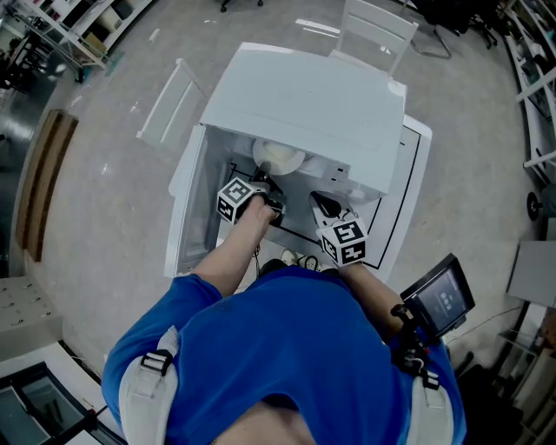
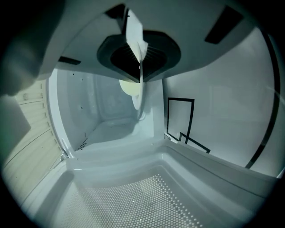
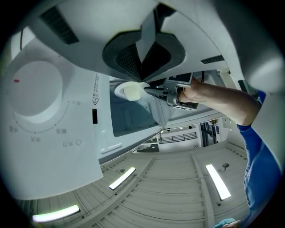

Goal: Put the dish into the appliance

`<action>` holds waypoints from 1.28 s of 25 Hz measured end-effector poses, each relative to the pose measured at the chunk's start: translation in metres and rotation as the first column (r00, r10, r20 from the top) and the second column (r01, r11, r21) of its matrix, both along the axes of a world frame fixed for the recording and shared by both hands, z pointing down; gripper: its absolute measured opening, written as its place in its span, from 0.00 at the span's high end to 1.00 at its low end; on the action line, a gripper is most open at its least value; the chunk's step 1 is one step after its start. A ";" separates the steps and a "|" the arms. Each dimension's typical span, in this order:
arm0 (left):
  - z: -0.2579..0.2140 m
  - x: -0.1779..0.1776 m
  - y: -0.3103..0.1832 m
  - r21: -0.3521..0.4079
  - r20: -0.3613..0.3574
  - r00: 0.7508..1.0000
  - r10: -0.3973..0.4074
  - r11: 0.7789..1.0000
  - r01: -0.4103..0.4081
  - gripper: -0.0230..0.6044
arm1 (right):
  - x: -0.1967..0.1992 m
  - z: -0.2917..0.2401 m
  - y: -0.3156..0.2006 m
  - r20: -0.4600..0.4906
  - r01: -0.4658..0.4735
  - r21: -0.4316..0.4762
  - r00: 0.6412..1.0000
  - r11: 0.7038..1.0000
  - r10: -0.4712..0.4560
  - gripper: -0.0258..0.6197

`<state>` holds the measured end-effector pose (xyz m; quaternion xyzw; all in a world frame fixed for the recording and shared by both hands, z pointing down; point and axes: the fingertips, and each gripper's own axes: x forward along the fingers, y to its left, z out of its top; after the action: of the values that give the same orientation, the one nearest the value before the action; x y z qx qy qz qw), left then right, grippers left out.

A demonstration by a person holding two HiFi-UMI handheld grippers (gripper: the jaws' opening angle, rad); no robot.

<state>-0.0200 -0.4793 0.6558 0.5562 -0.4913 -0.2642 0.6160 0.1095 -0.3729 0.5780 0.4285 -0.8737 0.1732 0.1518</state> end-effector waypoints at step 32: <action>-0.018 -0.005 0.007 0.180 0.305 0.941 0.143 0.962 -0.205 0.77 | 0.000 -0.009 -0.011 0.009 -0.006 0.018 1.000 1.000 0.005 0.96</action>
<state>-0.0253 -0.4721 0.6380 0.6919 -0.4941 -0.1744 0.4967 0.1090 -0.3835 0.5691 0.4316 -0.8747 0.1674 0.1434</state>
